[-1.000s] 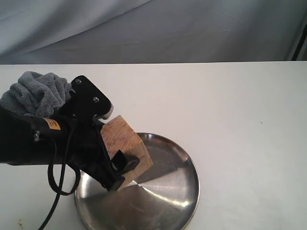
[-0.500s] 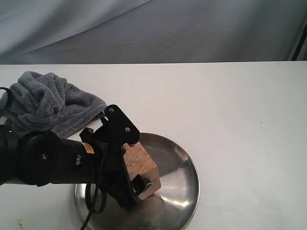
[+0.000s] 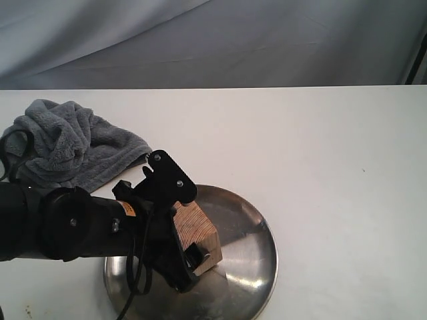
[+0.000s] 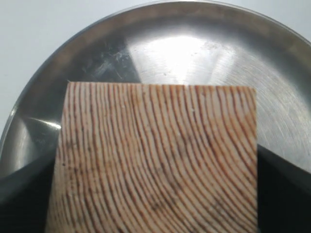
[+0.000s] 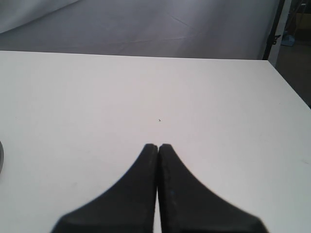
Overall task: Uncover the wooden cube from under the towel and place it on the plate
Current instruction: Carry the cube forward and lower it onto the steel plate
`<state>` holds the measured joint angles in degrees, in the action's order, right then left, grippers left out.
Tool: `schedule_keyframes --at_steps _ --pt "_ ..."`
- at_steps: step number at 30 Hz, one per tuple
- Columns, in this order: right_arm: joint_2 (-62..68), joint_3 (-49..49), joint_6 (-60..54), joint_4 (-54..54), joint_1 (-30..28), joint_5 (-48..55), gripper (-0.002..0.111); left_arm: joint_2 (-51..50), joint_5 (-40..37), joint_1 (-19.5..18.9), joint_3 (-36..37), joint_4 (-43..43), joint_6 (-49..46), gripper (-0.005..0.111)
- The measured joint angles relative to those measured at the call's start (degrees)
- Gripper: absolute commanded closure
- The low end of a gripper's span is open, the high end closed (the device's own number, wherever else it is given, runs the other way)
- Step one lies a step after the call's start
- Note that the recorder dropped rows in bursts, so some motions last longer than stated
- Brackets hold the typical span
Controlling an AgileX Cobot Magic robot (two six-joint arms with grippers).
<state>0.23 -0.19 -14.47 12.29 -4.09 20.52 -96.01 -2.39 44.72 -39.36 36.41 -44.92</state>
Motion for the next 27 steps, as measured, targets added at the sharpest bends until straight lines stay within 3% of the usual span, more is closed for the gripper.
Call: schedule_keyframes --at_steps 10,15,20,22,27 --pt "0.0 0.0 0.0 0.0 0.0 0.0 0.108 0.0 0.2 0.0 0.0 0.0 0.0 0.101" --pt "0.0 0.0 0.0 0.0 0.0 0.0 0.108 0.0 0.5 0.0 0.0 0.0 0.4 0.078" --pt "0.0 0.0 0.0 0.0 0.0 0.0 0.108 0.0 0.5 0.0 0.0 0.0 0.6 0.035" --pt "0.0 0.0 0.0 0.0 0.0 0.0 0.108 0.0 0.5 0.0 0.0 0.0 0.6 0.024" --pt "0.0 0.0 0.0 0.0 0.0 0.0 0.108 0.0 1.0 0.0 0.0 0.0 3.1 0.015"
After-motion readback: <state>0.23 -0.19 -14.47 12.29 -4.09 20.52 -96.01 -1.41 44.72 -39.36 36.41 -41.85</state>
